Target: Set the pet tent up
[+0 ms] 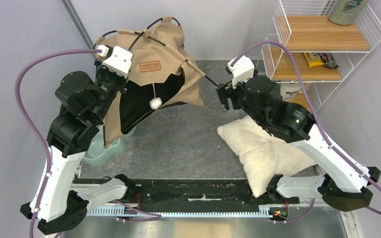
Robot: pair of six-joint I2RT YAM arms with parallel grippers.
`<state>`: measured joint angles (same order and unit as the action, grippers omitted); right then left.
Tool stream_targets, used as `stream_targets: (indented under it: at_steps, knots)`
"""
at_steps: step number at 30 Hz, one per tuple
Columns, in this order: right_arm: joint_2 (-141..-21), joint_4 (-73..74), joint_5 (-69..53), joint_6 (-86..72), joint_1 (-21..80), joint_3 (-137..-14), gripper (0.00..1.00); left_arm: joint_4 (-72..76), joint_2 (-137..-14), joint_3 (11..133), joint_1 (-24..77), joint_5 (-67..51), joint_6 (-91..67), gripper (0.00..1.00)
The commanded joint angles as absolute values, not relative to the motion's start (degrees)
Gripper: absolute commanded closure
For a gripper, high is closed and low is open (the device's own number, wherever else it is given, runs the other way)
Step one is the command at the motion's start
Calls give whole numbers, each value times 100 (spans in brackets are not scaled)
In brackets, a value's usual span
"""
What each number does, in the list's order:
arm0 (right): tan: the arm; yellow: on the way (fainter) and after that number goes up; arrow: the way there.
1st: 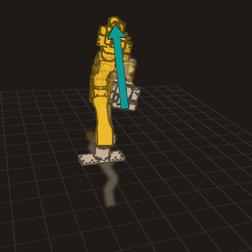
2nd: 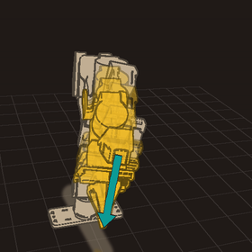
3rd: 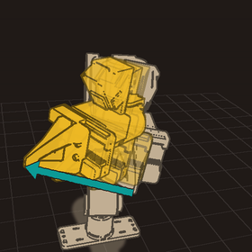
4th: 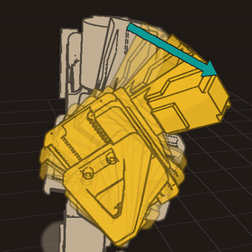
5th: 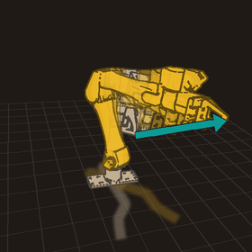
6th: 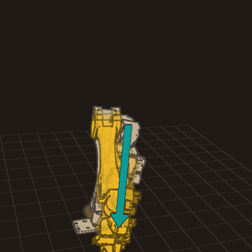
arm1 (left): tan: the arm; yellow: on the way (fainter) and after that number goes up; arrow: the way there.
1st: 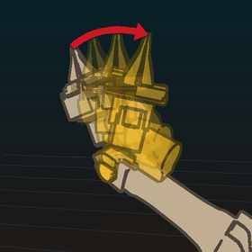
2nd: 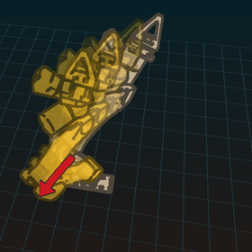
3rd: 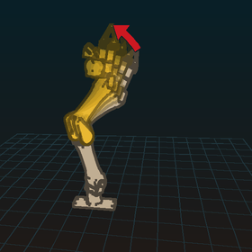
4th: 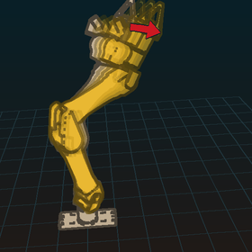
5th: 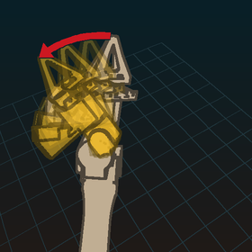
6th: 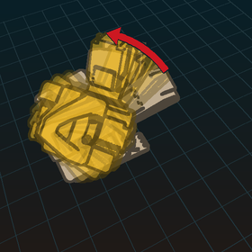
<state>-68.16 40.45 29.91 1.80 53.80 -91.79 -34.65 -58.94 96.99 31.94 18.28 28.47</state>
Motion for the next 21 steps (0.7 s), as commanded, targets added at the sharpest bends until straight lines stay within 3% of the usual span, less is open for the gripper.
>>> stream_targets:
  at_steps: [1, 5, 12, 14, 17, 21]
  knots:
    - [-6650, 4853, 2099, 197, 4958, -9229, 14, -3413, -5825, 9948, 3174, 1203, 3035, 98]
    - [-6611, 5309, 1349, 41, 4878, -9213, 21, -3344, -5816, 9772, 3173, 938, 2993, 98]
    - [-6700, 5748, 298, -331, 4878, -8743, 46, -2713, -5940, 9281, 3129, 40, 2977, 98]
    - [-6698, 5731, 210, -441, 4878, -8588, 57, -2526, -6039, 9217, 3044, -285, 2901, 98]
    - [-6701, 5661, 97, -594, 4882, -8477, 85, -2319, -6310, 9289, 2697, -925, 2501, 98]
    - [-6628, 5266, 17, -920, 4878, -8403, 100, -1822, -6614, 9184, 2270, -1739, 1891, 98]
